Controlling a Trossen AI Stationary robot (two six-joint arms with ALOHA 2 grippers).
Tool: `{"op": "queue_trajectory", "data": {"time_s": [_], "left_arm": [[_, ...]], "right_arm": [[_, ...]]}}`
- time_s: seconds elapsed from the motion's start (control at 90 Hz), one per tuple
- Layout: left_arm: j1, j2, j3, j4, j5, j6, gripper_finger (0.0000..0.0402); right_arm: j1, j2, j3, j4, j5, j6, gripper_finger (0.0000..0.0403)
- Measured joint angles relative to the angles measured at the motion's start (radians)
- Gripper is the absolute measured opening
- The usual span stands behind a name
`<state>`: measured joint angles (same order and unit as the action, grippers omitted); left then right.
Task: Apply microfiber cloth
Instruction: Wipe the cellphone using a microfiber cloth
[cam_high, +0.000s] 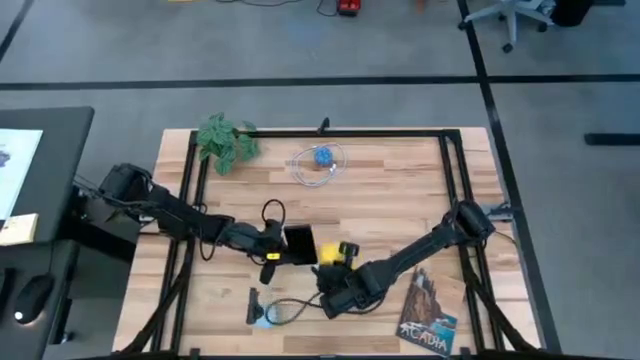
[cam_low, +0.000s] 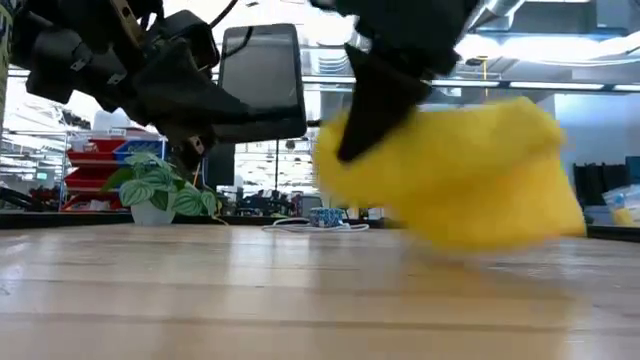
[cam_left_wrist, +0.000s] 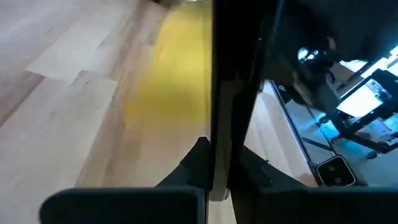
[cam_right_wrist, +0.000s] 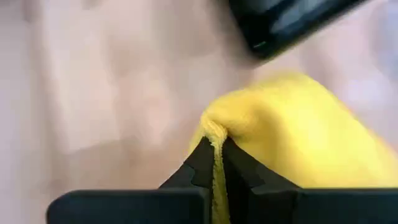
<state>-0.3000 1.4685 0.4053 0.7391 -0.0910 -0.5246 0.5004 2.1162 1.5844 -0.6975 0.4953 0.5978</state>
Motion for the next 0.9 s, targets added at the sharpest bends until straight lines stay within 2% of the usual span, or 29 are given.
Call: {"op": "queue_trajectory", "data": {"time_s": [0.111,0.2,0.367,0.511,0.567,0.644,0.7,0.9], "left_arm": [[0.001,0.000,0.000,0.001,-0.009,0.003,0.0009],[0.001,0.000,0.000,-0.003,-0.009,0.004,0.0009],[0.001,0.000,0.000,-0.004,0.001,0.004,0.0009],[-0.001,0.000,0.000,-0.009,0.007,0.021,0.0009],[-0.004,0.000,0.000,-0.010,0.010,0.036,0.0009],[-0.005,0.000,0.000,-0.011,0.021,0.046,0.0009],[-0.006,0.000,0.000,-0.012,0.031,0.046,0.0009],[-0.034,0.001,0.000,-0.020,0.034,0.075,0.0009]], "right_arm": [[0.006,0.003,-0.095,0.200,-0.056,-0.062,0.0007],[-0.008,0.002,-0.107,0.290,-0.059,-0.098,0.0035],[-0.042,-0.012,-0.107,0.331,-0.104,-0.159,0.0140],[-0.044,-0.086,-0.086,0.220,-0.099,-0.129,0.0237],[-0.043,-0.122,-0.085,0.177,-0.052,-0.095,0.0260],[-0.042,-0.161,-0.086,0.138,0.085,-0.069,0.0273],[-0.045,-0.185,-0.086,0.151,0.145,-0.073,0.0274],[-0.098,-0.199,-0.084,0.274,0.135,-0.161,0.0274]]}}
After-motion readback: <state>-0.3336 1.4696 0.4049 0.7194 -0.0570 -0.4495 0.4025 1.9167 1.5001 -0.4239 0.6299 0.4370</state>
